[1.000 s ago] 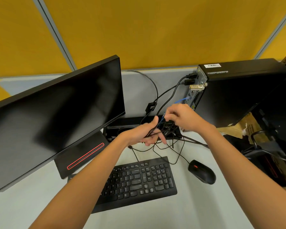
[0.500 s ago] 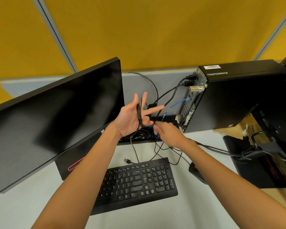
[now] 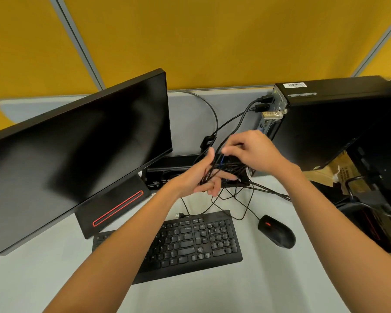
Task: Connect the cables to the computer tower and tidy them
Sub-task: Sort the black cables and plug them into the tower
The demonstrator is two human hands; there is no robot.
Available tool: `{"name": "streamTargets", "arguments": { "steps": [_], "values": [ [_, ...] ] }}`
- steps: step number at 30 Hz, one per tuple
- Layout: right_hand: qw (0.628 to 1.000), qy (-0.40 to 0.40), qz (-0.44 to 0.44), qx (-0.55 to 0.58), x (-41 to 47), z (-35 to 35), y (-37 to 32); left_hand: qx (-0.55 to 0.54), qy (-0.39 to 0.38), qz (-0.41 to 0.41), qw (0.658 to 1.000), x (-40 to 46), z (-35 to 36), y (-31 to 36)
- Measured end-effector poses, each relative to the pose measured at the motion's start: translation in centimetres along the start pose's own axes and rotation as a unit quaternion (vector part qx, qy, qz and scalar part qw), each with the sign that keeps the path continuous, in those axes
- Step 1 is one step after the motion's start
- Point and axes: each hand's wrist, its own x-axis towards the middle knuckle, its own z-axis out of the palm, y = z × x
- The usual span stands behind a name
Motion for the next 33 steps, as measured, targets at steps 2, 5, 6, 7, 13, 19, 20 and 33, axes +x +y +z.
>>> {"name": "streamTargets", "arguments": {
  "steps": [2, 5, 6, 7, 13, 19, 20, 33],
  "values": [
    [0.989, 0.062, 0.032, 0.132, 0.2, 0.5, 1.2, -0.094, -0.057, 0.033, 0.993, -0.5, -0.5, 1.0],
    [0.946, 0.117, 0.075, 0.291, 0.4, 2.5, 1.4, -0.178, -0.069, 0.086, 0.978, -0.9, -1.4, 2.4],
    [0.932, 0.116, 0.103, 0.327, 0.4, 3.6, 1.1, -0.201, -0.058, 0.109, 0.972, -1.1, -1.7, 2.9],
    [0.919, 0.106, 0.137, 0.353, 0.3, 4.7, 0.9, -0.228, -0.047, 0.134, 0.963, -1.2, -1.9, 3.3],
    [0.942, -0.018, 0.180, 0.281, -2.9, 7.4, 1.2, -0.366, 0.124, 0.221, 0.895, -2.0, -5.2, 4.3],
    [0.916, -0.081, 0.207, 0.335, -5.1, -0.4, 5.0, -0.396, 0.217, 0.206, 0.868, -4.5, -8.7, 2.7],
    [0.920, -0.108, 0.201, 0.318, -5.3, -1.5, 5.5, -0.390, 0.225, 0.199, 0.870, -4.5, -8.7, 2.4],
    [0.921, 0.030, 0.377, -0.088, -6.9, -0.7, 12.7, -0.344, 0.289, 0.168, 0.878, -6.0, -10.0, -0.6]
  ]
}}
